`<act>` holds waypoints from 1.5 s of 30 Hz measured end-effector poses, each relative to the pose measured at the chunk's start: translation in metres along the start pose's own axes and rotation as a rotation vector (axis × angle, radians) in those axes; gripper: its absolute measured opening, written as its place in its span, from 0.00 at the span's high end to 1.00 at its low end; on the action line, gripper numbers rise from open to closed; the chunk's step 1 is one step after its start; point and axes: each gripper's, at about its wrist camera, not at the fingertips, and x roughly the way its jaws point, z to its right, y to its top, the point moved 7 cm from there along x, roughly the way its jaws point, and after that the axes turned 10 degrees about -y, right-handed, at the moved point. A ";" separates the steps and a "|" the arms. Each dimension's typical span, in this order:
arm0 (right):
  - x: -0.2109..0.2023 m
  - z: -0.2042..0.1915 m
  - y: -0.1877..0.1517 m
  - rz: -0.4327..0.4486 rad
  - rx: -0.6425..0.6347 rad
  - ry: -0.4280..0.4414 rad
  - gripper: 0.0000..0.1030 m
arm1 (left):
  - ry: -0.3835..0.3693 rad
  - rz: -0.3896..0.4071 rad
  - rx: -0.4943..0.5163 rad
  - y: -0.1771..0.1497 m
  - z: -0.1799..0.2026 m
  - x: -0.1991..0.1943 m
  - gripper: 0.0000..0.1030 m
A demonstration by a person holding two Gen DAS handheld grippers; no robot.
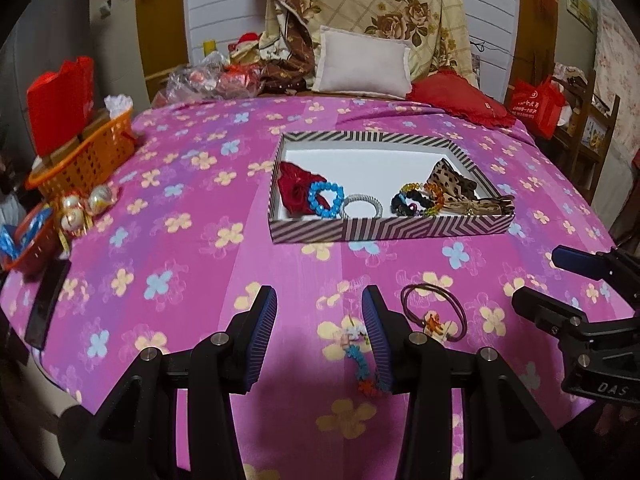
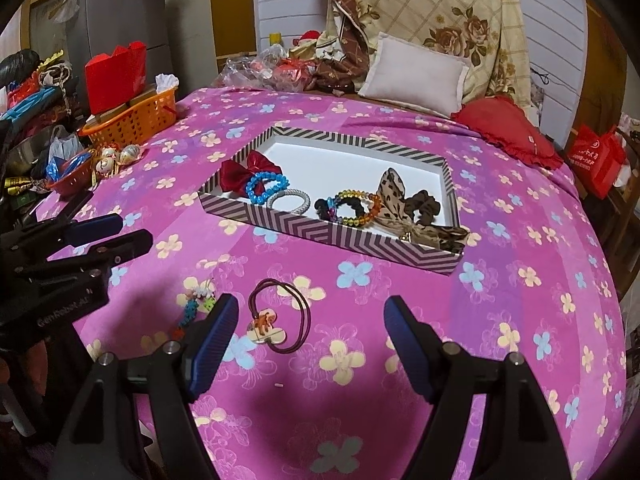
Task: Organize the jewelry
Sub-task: 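Withdraw both tools toward the green beaded strand and brown hair tie, then grasp the green-and-blue beaded strand with the left gripper while the right grasps the brown charm hair tie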
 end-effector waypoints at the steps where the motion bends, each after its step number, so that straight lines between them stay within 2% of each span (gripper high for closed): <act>1: 0.001 0.000 -0.001 -0.003 0.000 0.001 0.24 | -0.014 -0.011 -0.009 -0.002 -0.002 0.001 0.79; 4: 0.007 0.001 -0.006 -0.017 -0.002 0.010 0.24 | -0.049 -0.045 -0.050 -0.010 -0.011 0.002 0.79; 9: 0.021 -0.003 -0.015 -0.046 -0.005 0.032 0.24 | -0.038 -0.068 -0.052 -0.021 -0.020 0.005 0.79; 17: 0.046 -0.006 -0.025 -0.085 -0.035 0.035 0.25 | -0.100 -0.139 -0.031 -0.038 -0.008 0.019 0.79; 22: 0.052 -0.013 -0.028 -0.098 -0.063 0.059 0.34 | -0.110 -0.181 -0.039 -0.049 -0.007 0.028 0.79; 27: 0.057 -0.029 -0.031 -0.104 -0.128 0.088 0.47 | -0.098 -0.192 -0.046 -0.053 -0.012 0.029 0.79; 29: 0.060 -0.036 -0.032 -0.111 -0.147 0.101 0.50 | -0.097 -0.196 -0.051 -0.055 -0.016 0.029 0.79; 34: 0.066 -0.052 -0.034 -0.123 -0.189 0.141 0.51 | -0.102 -0.206 -0.073 -0.056 -0.024 0.030 0.79; 38: 0.075 -0.056 -0.040 -0.145 -0.226 0.126 0.51 | -0.100 -0.205 -0.095 -0.057 -0.030 0.031 0.79; 45: 0.079 -0.057 -0.038 -0.135 -0.255 0.123 0.51 | -0.124 -0.213 -0.099 -0.057 -0.022 0.034 0.79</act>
